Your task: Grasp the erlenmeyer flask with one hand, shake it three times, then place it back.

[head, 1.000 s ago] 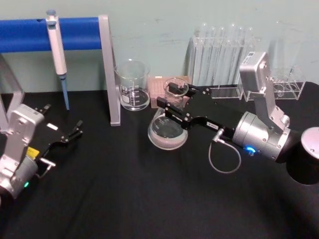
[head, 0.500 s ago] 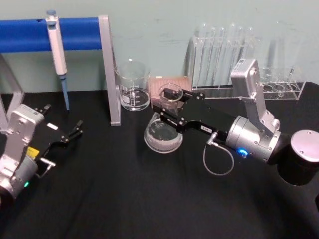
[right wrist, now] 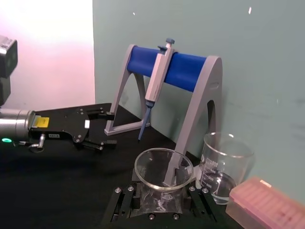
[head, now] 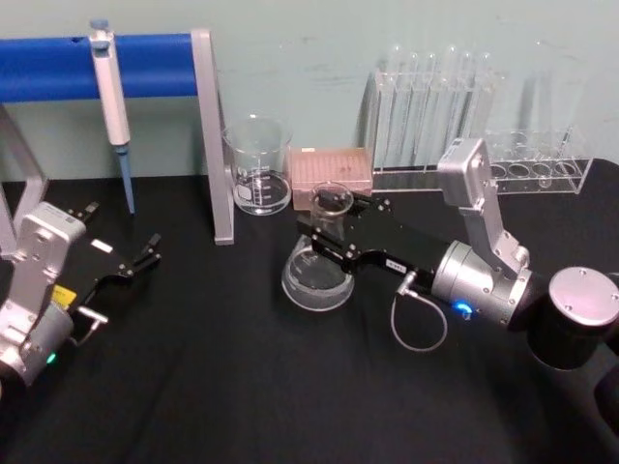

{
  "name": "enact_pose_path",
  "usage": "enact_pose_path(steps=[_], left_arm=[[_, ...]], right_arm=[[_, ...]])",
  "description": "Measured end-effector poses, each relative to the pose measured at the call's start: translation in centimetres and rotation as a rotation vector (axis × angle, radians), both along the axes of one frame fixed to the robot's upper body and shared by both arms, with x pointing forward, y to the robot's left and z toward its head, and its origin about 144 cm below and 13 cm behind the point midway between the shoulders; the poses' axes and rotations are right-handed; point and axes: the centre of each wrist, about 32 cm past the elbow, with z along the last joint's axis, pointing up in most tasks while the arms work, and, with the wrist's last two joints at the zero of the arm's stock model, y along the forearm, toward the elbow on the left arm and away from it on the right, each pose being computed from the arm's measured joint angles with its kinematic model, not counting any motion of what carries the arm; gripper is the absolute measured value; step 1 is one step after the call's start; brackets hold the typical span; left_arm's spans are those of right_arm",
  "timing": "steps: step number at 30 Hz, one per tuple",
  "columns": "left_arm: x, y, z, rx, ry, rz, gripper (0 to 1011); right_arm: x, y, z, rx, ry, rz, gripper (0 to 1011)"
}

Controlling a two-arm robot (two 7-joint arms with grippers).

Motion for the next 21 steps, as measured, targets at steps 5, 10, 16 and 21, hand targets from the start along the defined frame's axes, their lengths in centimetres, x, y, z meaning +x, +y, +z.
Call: enact_pose_path(steps=[5, 10, 16, 21], left_arm=[[0.0, 0.0, 0.0, 0.000, 0.000, 0.000, 1001], [0.0, 0.0, 0.0, 0.000, 0.000, 0.000, 1001], [0.0, 0.0, 0.0, 0.000, 0.000, 0.000, 1001], [0.0, 0.0, 0.0, 0.000, 0.000, 0.000, 1001]], right_arm=[[0.2, 0.1, -0.7, -0.009, 0.010, -0.008, 452], [0.4, 0.2, -1.2, -0.021, 0.018, -0.018, 452], [0.5, 0.4, -1.8, -0.033, 0.032, -0.028, 452], [0.6, 0.5, -2.2, -0.039, 0.039, -0.033, 452]])
